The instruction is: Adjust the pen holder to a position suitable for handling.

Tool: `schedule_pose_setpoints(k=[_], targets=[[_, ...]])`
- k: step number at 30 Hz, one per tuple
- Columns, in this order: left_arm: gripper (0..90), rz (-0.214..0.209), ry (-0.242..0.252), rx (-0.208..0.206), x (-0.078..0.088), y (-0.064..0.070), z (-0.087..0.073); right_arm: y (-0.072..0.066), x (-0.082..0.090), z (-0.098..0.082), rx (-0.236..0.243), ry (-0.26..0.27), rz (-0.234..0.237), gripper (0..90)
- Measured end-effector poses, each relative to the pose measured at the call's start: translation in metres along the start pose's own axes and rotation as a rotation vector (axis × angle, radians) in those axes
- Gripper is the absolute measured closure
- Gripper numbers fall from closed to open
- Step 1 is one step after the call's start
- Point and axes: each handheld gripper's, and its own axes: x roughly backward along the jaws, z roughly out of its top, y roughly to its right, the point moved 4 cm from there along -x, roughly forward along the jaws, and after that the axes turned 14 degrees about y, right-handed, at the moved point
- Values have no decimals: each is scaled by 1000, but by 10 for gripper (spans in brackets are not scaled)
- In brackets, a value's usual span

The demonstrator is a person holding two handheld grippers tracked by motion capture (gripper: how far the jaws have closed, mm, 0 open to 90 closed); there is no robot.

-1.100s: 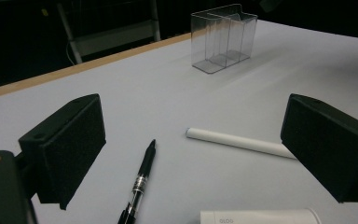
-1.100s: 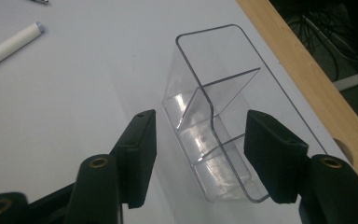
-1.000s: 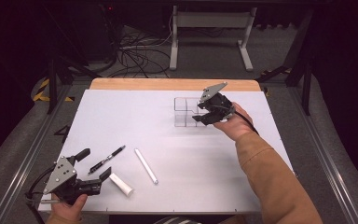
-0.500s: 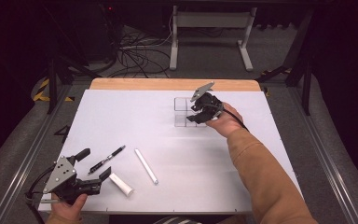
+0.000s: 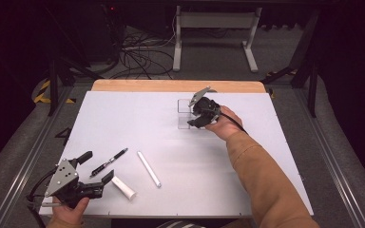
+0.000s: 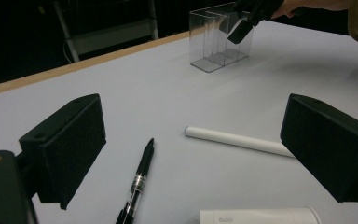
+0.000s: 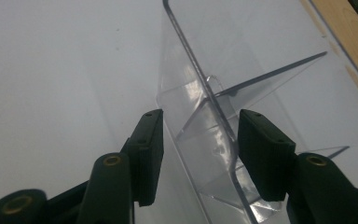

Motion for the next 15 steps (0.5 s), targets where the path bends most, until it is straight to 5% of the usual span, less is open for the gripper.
schedule_pose_setpoints(k=[10,15], targets=[[75,-2,0,0,0,0,0,-3,-11,-3,8,-29,-17,524],[75,-1,0,-1,0,0,0,-3,-10,-3,18,-44,-35,646]])
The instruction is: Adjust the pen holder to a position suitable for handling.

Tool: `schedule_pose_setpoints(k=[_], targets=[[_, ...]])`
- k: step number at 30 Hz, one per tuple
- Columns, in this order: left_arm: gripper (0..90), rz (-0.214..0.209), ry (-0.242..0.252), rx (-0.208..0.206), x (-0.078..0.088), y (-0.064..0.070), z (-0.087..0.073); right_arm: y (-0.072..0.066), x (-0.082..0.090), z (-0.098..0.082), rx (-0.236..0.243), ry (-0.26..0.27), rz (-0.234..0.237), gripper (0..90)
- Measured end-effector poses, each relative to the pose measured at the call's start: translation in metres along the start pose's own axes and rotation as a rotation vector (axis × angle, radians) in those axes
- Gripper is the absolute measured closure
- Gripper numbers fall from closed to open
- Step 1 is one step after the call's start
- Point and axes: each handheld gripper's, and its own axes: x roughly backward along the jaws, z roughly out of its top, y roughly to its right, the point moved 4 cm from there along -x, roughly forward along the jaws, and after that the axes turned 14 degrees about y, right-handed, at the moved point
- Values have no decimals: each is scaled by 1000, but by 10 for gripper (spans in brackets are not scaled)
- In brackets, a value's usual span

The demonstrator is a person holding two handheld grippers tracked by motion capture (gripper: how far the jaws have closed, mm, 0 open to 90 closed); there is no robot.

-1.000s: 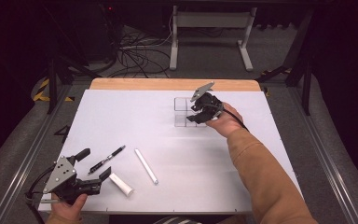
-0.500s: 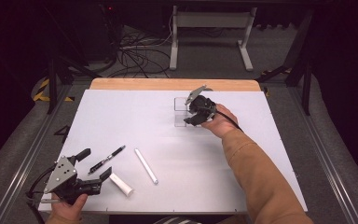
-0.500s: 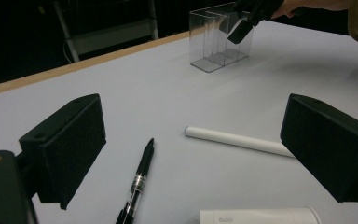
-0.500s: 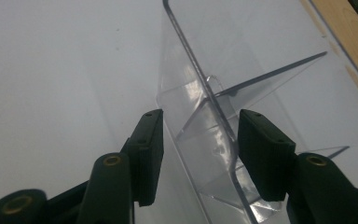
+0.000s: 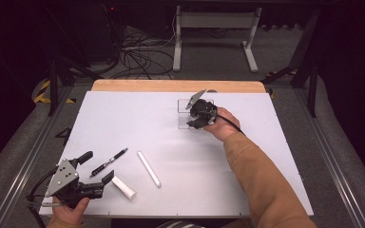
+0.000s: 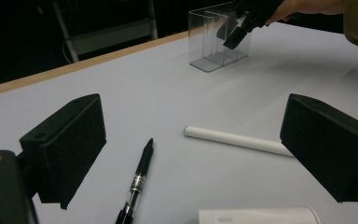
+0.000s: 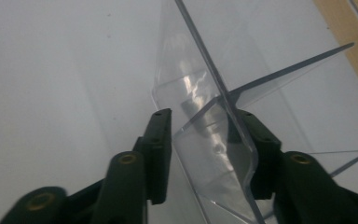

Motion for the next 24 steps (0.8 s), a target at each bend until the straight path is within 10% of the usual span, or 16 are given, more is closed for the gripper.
schedule_pose_setpoints(k=[24], targets=[[76,0,-3,0,-1,1,0,-41,38,17,164,-29,122,837]])
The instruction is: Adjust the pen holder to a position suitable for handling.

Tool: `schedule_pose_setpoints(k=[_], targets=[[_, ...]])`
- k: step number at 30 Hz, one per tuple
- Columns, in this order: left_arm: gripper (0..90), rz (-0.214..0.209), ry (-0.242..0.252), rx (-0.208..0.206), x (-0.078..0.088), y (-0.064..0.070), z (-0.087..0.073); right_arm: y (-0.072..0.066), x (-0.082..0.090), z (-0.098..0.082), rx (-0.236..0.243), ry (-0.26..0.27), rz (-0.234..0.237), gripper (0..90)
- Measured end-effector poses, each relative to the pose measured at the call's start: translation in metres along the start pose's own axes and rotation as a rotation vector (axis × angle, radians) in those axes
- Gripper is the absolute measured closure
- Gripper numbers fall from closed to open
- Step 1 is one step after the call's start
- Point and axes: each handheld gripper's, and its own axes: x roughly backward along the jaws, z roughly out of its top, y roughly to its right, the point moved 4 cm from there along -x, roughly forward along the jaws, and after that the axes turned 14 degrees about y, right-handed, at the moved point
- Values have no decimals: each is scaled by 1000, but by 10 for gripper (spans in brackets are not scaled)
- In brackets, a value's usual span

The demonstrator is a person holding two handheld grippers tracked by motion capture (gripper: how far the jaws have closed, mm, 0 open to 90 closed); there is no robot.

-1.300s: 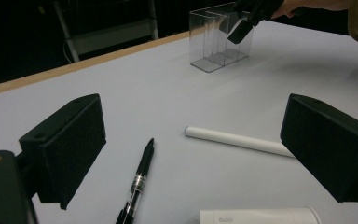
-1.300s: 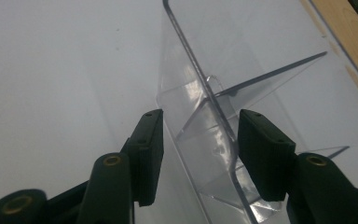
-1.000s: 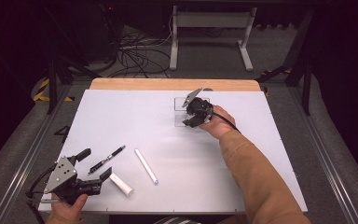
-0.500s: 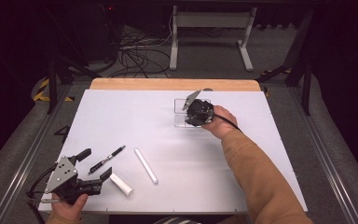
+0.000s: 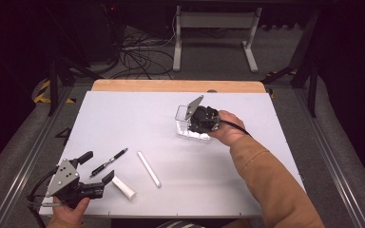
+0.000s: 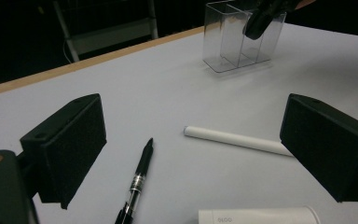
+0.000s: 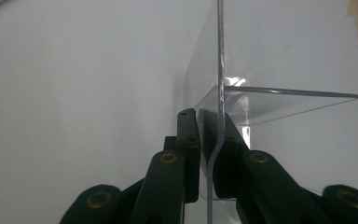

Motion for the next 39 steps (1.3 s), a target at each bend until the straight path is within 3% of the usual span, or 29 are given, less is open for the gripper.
schedule_pose_setpoints(k=[3,6,11,16,24,39], targets=[[76,1,0,2,0,0,0,-9,5,7,25,6,29,838],[76,0,1,0,0,1,0,-31,11,17,46,14,85,834],[76,0,1,-2,0,1,0,-50,8,25,91,7,138,829],[76,1,2,-1,0,1,0,-62,1,30,120,33,152,843],[77,-1,0,-1,0,1,0,-70,1,33,91,47,181,867],[76,-4,-2,-6,-1,1,0,-70,-3,37,48,52,160,857]])
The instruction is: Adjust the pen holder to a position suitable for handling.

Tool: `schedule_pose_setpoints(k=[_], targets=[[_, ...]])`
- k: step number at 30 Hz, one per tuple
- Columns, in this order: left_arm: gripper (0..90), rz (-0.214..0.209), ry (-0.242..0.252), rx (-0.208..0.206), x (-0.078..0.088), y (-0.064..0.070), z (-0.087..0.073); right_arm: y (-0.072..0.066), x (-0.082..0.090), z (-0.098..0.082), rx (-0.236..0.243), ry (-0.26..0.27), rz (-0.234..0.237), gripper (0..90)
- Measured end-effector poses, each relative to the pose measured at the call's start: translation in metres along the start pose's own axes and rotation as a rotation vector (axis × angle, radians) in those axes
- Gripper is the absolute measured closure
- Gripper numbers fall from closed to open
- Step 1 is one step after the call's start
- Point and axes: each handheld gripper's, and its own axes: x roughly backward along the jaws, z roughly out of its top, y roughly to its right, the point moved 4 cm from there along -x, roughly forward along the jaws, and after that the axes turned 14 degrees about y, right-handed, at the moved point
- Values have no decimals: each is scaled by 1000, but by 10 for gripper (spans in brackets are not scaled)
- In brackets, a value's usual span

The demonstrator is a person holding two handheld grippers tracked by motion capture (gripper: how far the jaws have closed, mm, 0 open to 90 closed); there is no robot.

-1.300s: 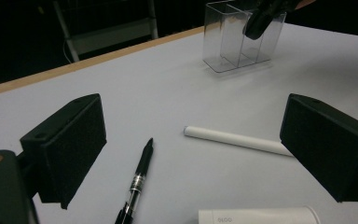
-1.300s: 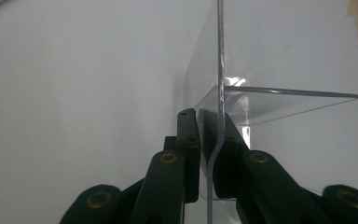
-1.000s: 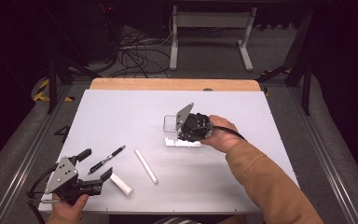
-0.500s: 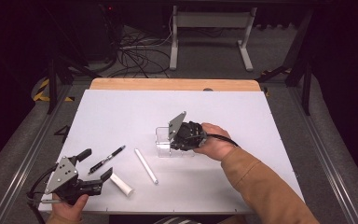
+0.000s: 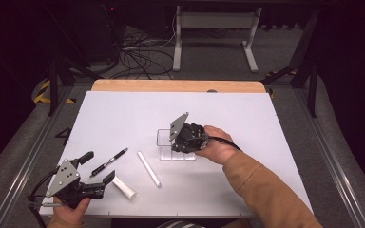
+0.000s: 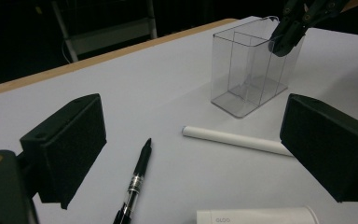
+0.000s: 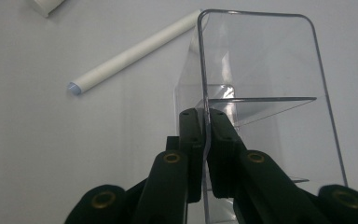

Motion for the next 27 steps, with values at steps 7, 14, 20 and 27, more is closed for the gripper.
schedule_pose_setpoints(k=[7,14,20,27], targets=[[76,0,1,0,0,0,0,1,-1,1,1,12,-2,857],[76,0,1,0,0,0,0,0,-1,0,-2,17,-16,846],[76,-1,-4,2,0,0,0,-1,7,2,-48,78,-43,677],[75,6,0,3,0,-3,0,-1,39,3,-150,271,-124,411]])
